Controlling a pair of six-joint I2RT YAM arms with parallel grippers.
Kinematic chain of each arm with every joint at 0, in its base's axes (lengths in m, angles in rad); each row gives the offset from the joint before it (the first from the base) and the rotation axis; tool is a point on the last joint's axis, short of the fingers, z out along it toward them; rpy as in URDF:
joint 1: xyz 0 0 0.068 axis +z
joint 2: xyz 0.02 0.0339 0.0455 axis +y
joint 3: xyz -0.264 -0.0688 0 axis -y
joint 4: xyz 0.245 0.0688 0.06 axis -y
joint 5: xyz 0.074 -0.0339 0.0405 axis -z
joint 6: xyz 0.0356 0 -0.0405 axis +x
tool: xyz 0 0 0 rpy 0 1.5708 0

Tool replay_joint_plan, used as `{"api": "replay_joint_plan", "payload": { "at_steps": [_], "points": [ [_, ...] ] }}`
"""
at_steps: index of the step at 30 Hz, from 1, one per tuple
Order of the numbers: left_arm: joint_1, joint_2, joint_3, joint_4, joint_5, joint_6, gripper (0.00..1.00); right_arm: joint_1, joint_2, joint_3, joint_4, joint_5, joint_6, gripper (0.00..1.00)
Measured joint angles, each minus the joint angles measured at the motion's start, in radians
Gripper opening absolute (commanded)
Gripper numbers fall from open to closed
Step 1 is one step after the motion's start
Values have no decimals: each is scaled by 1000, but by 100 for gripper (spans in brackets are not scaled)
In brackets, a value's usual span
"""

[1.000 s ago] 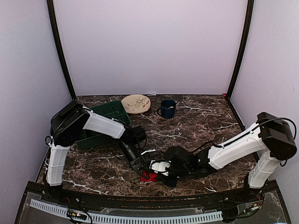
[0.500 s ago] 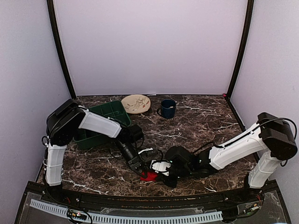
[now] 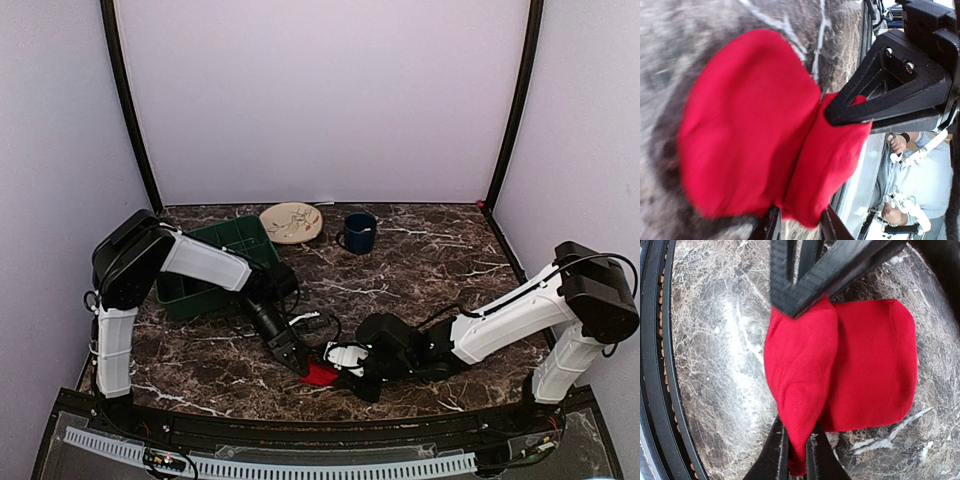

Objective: Roll the socks
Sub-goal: Roll the sock at the center of the board.

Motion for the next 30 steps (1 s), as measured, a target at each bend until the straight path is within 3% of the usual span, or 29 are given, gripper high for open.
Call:
{"api": "replay_joint_plan", "payload": {
  "at_steps": [14, 30],
  "points": [
    [58, -87, -76, 66, -84, -39, 28, -8, 4, 0, -12, -40, 6, 0],
    [61, -400, -393, 464, -328, -235, 29, -134, 80, 93, -89, -290, 48, 0]
  ]
}}
